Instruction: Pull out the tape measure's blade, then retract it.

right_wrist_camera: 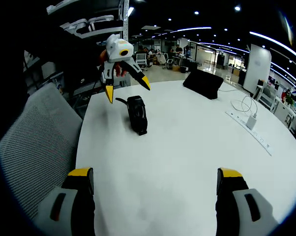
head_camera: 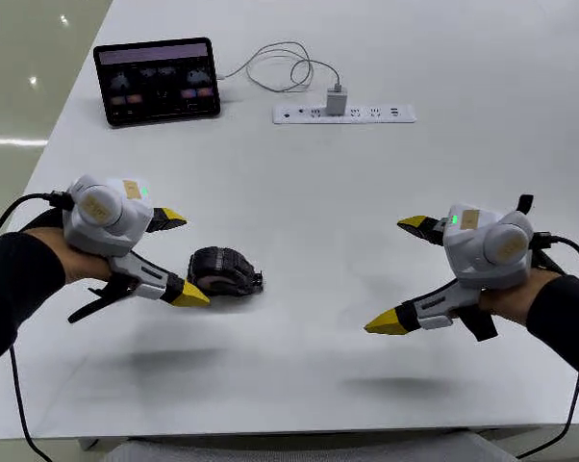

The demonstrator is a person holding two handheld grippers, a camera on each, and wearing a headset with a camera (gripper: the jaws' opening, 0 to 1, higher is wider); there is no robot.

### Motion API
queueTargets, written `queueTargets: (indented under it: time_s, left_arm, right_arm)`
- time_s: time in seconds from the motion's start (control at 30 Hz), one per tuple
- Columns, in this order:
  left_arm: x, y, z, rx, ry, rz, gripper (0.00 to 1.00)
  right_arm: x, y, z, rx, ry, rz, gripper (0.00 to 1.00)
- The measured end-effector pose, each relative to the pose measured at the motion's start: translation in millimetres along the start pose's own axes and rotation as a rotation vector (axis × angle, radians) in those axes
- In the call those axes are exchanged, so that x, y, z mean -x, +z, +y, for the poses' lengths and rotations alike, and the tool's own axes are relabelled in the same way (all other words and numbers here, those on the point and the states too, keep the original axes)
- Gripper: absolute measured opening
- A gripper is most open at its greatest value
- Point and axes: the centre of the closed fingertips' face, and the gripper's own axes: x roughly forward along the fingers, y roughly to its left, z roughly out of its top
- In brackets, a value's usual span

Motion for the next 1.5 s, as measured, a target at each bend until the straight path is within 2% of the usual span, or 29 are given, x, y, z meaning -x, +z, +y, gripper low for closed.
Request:
queueTargets:
  time_s: [0.1, 0.2, 0.33, 0.4, 0.43, 0.47, 0.53, 0.67, 0.8, 0.93, 1.07, 1.17, 1.23, 1.5]
  left_arm:
    - [-4.4, 1.1, -0.4, -0.023, -0.016, 0.020, 0.76]
    - [-9.3, 0.1, -7.4, -0.045, -0.061, 0.046, 0.74]
    - [-15.3, -0.5, -12.4, -0.076, -0.086, 0.077, 0.68]
    - [-18.8, -5.6, -14.0, -0.116, -0.105, 0.119, 0.59]
    - [-20.2, -9.6, -11.9, -0.165, -0.101, 0.152, 0.53]
    - [-22.4, -9.1, -12.1, -0.169, -0.098, 0.153, 0.49]
    - [-26.5, -5.2, -11.8, -0.144, -0.103, 0.144, 0.48]
    - [-31.2, -2.9, -8.2, -0.162, -0.103, 0.154, 0.44]
    - [-34.2, -0.7, -8.7, -0.171, -0.122, 0.168, 0.38]
    - [-37.0, -1.4, -10.7, -0.196, -0.141, 0.193, 0.31]
    - [-37.1, -2.5, -11.0, -0.211, -0.148, 0.210, 0.30]
    - [-37.0, -3.8, -11.6, -0.260, -0.153, 0.227, 0.30]
    - [-37.3, -4.2, -12.3, -0.272, -0.146, 0.234, 0.29]
    - [-37.4, -4.5, -10.0, -0.265, -0.147, 0.227, 0.29]
  right_arm:
    - [-9.0, 6.4, 0.2, 0.014, 0.020, -0.005, 1.00]
    - [-17.7, 9.9, -0.3, 0.037, 0.038, 0.002, 1.00]
    - [-26.6, 16.0, -4.2, 0.052, 0.047, 0.004, 1.00]
    - [-30.9, 20.5, -4.3, 0.062, 0.058, -0.004, 1.00]
    - [-33.6, 22.1, -1.2, 0.064, 0.081, -0.003, 1.00]
    - [-35.7, 22.8, 1.9, 0.061, 0.101, -0.001, 1.00]
    - [-40.5, 23.3, 3.8, 0.078, 0.118, 0.004, 1.00]
    - [-48.7, 22.2, 6.5, 0.077, 0.141, 0.016, 0.99]
    - [-54.0, 24.8, 8.1, 0.075, 0.159, 0.016, 0.94]
    - [-59.8, 30.3, 10.9, 0.102, 0.172, 0.004, 0.88]
    - [-65.1, 33.8, 14.1, 0.089, 0.195, 0.001, 0.84]
    - [-67.9, 35.1, 16.5, 0.099, 0.206, 0.004, 0.79]
    - [-69.3, 36.2, 17.2, 0.102, 0.209, 0.004, 0.77]
    - [-81.1, 36.9, 16.0, 0.107, 0.212, 0.018, 0.72]
